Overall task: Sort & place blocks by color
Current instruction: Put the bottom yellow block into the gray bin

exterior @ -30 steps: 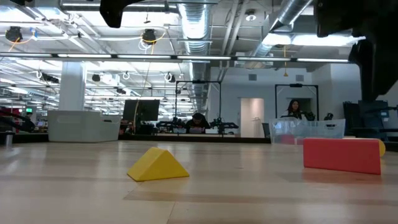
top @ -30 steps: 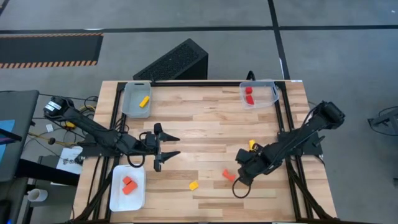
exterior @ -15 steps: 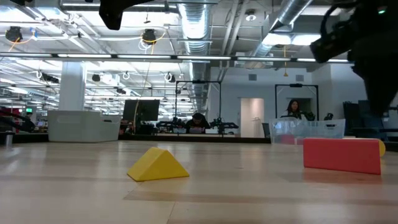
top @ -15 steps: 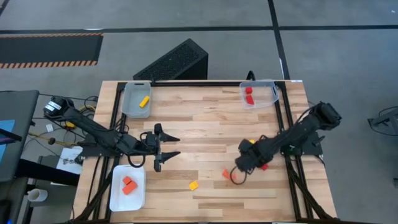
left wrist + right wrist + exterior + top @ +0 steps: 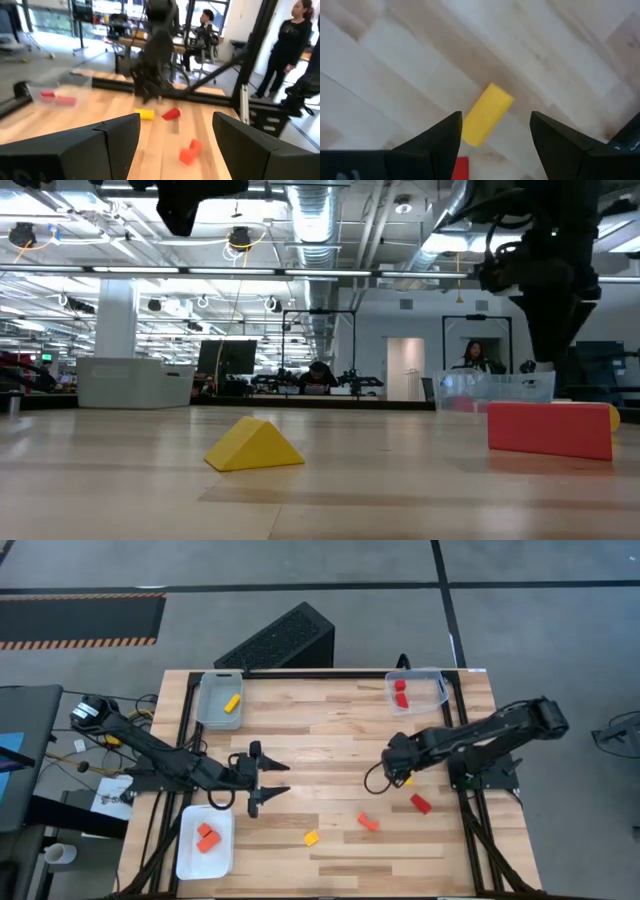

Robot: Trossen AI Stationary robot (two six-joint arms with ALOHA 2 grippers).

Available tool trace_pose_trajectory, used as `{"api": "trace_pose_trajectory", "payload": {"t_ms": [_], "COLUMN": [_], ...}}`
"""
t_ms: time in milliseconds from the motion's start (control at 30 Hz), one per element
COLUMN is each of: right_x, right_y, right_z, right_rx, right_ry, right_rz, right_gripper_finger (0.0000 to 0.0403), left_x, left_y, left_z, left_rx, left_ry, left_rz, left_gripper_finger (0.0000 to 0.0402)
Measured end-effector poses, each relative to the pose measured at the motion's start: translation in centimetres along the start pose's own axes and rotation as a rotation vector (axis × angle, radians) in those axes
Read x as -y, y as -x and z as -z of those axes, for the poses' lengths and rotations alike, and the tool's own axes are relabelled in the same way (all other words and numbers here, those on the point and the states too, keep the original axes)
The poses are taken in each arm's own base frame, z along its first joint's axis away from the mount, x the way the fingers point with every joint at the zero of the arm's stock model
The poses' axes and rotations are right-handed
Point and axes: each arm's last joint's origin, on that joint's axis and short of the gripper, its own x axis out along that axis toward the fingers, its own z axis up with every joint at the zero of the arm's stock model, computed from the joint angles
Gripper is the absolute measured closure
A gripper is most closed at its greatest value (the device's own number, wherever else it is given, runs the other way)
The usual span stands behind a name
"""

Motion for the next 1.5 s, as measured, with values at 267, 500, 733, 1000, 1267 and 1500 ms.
{"api": "trace_pose_trajectory", "payload": {"t_ms": [267,500,733,1000,1267,1500], "right_x": [0.7,0.9,0.6,-0.1,-0.5,-0.7], "right_y": [1.4,2.3,2.6,2.8,3.0,3.0], "right_z": [-0.2,-0.1,0.0,0.7,1.3,1.4], "right_rx": [0.115,0.206,0.236,0.251,0.279,0.299], "right_ry": [-0.005,-0.014,-0.006,0.025,0.047,0.054], "right_rz": [-0.073,-0.106,-0.121,-0.152,-0.151,-0.152], "right_gripper_finger": [0.0143,0.0143,0.0143,0.0143,0.0143,0.0143], "left_x": [0.1,1.4,4.1,7.1,8.1,7.9], "left_y": [0.2,-0.5,-4.8,-9.3,-10.9,-11.0], "left_z": [1.5,2.5,6.1,10.3,12.5,13.1], "left_rx": [-0.166,-0.257,-0.531,-0.709,-0.843,-0.875], "left_ry": [0.058,0.088,0.016,0.016,0.048,0.107], "left_rz": [0.080,0.098,0.053,0.110,0.026,-0.055], "left_gripper_finger": [0.0164,0.0164,0.0164,0.0164,0.0163,0.0163]}}
